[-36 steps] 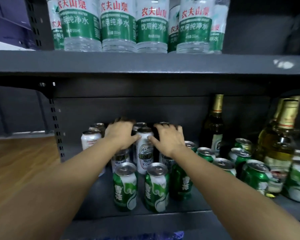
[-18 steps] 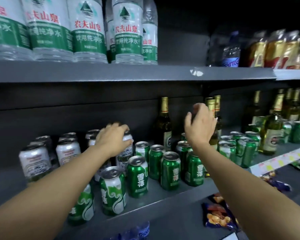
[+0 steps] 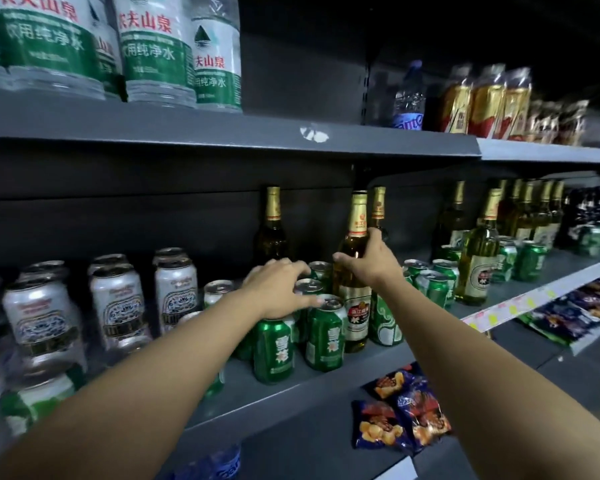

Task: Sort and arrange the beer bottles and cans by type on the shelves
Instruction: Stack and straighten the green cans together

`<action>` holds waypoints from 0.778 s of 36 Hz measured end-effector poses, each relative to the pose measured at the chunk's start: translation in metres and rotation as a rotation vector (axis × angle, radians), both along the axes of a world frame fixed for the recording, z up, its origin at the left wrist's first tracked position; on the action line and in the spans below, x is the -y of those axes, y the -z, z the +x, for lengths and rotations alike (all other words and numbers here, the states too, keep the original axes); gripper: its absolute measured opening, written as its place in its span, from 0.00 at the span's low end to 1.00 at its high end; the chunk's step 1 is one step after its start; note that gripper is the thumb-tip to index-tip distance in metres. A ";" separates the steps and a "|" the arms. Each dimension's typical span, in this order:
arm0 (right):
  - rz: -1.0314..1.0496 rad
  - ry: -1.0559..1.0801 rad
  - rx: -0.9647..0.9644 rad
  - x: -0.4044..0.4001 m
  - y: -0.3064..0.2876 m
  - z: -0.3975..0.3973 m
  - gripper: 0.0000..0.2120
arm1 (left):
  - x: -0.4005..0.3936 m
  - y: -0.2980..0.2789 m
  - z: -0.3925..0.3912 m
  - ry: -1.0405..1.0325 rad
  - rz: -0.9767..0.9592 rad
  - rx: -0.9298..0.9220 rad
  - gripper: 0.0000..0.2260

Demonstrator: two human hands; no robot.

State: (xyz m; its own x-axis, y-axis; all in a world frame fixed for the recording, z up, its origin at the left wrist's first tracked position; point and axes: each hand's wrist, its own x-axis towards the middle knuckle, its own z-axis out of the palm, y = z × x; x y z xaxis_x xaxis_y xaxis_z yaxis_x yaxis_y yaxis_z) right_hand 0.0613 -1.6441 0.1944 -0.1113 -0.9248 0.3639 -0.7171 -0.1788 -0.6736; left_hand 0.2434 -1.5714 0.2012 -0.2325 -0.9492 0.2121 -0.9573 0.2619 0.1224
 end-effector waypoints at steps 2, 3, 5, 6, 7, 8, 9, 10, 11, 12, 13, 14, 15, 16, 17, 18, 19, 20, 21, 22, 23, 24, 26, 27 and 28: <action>0.012 -0.044 -0.004 0.005 0.004 -0.003 0.38 | 0.005 0.006 -0.019 -0.007 0.046 0.038 0.34; 0.005 -0.053 -0.018 0.006 0.005 -0.005 0.38 | 0.007 0.009 -0.028 -0.019 0.068 0.059 0.35; -0.015 -0.055 -0.089 0.007 0.006 -0.008 0.37 | 0.008 0.015 -0.043 -0.064 0.104 0.105 0.38; -0.029 -0.057 -0.134 0.008 0.006 -0.009 0.36 | 0.008 0.018 -0.049 -0.091 0.115 0.122 0.39; -0.046 -0.064 -0.171 0.007 0.007 -0.010 0.36 | 0.008 0.020 -0.053 -0.119 0.121 0.131 0.40; -0.060 -0.075 -0.195 0.007 0.008 -0.011 0.36 | 0.007 0.021 -0.057 -0.143 0.125 0.134 0.40; -0.067 -0.088 -0.213 0.007 0.010 -0.013 0.35 | 0.007 0.023 -0.061 -0.162 0.127 0.134 0.40; -0.066 -0.105 -0.230 0.007 0.012 -0.015 0.35 | 0.007 0.024 -0.064 -0.184 0.129 0.128 0.39; -0.063 -0.115 -0.247 0.007 0.015 -0.015 0.35 | 0.007 0.026 -0.066 -0.201 0.125 0.121 0.37; -0.060 -0.117 -0.255 0.006 0.018 -0.015 0.35 | 0.008 0.027 -0.066 -0.217 0.115 0.114 0.36; -0.060 -0.121 -0.256 0.006 0.020 -0.016 0.35 | 0.009 0.028 -0.067 -0.240 0.106 0.107 0.35; -0.065 -0.125 -0.253 0.006 0.022 -0.017 0.35 | 0.010 0.028 -0.069 -0.264 0.101 0.100 0.35; -0.073 -0.128 -0.251 0.005 0.023 -0.017 0.35 | 0.010 0.028 -0.071 -0.286 0.102 0.091 0.35; -0.077 -0.128 -0.245 0.005 0.023 -0.017 0.34 | 0.011 0.028 -0.073 -0.306 0.109 0.082 0.35; -0.079 -0.125 -0.236 0.004 0.023 -0.017 0.33 | 0.011 0.028 -0.074 -0.326 0.115 0.075 0.35; -0.081 -0.122 -0.223 0.002 0.022 -0.016 0.31 | 0.012 0.029 -0.075 -0.346 0.116 0.074 0.36; -0.085 -0.120 -0.212 0.000 0.021 -0.016 0.31 | 0.013 0.030 -0.076 -0.364 0.111 0.078 0.36; -0.097 -0.117 -0.206 -0.002 0.021 -0.017 0.30 | 0.013 0.030 -0.077 -0.378 0.105 0.085 0.37; -0.118 -0.113 -0.203 -0.005 0.022 -0.017 0.31 | 0.013 0.030 -0.078 -0.390 0.101 0.094 0.37; -0.147 -0.106 -0.199 -0.009 0.023 -0.018 0.31 | 0.013 0.029 -0.078 -0.401 0.097 0.104 0.37; -0.178 -0.096 -0.189 -0.013 0.025 -0.020 0.31 | 0.012 0.029 -0.078 -0.411 0.097 0.112 0.38; -0.208 -0.085 -0.172 -0.018 0.028 -0.021 0.30 | 0.012 0.029 -0.077 -0.417 0.098 0.114 0.38; -0.269 -0.075 -0.132 -0.026 0.031 -0.023 0.29 | 0.011 0.030 -0.076 -0.418 0.094 0.102 0.38; -0.300 -0.077 -0.112 -0.030 0.031 -0.025 0.28 | 0.011 0.031 -0.075 -0.416 0.093 0.096 0.38; -0.329 -0.085 -0.090 -0.034 0.030 -0.027 0.28 | 0.011 0.031 -0.074 -0.414 0.093 0.092 0.37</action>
